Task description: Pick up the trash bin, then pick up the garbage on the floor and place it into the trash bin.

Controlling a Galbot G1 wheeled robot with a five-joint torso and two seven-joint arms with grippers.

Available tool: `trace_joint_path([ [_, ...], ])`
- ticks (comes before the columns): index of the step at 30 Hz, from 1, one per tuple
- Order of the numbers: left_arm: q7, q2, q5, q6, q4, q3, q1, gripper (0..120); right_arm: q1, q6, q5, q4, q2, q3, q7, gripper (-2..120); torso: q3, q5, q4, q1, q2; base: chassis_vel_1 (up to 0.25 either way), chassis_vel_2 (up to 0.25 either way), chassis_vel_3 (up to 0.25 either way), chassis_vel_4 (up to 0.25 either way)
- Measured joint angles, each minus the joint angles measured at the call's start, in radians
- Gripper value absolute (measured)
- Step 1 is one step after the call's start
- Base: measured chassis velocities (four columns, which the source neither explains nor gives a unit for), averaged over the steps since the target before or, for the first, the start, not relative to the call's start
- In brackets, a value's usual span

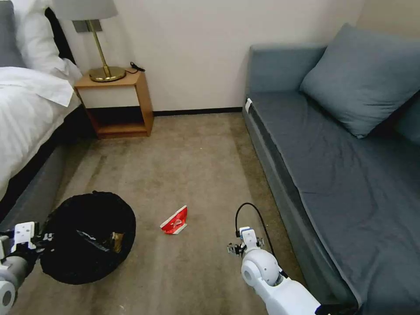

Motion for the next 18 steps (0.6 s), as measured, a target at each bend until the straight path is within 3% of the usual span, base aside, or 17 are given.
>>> trace_joint_path([
  [12, 0.003, -0.009, 0.0, 0.0, -0.002, -0.006, 0.009, 3, 0.012, 0.053, -0.096, -0.168, 0.016, 0.027, -0.076, 96, 0.0, 0.0, 0.0, 0.0, 0.0, 0.0, 0.0, 0.0, 0.0],
  [18, 0.004, -0.008, 0.0, 0.0, -0.007, -0.009, 0.012, 3, 0.017, 0.063, -0.083, -0.189, 0.015, 0.03, -0.093, 71, 0.0, 0.0001, 0.0, 0.0, 0.0, 0.0, 0.0, 0.0, 0.0],
])
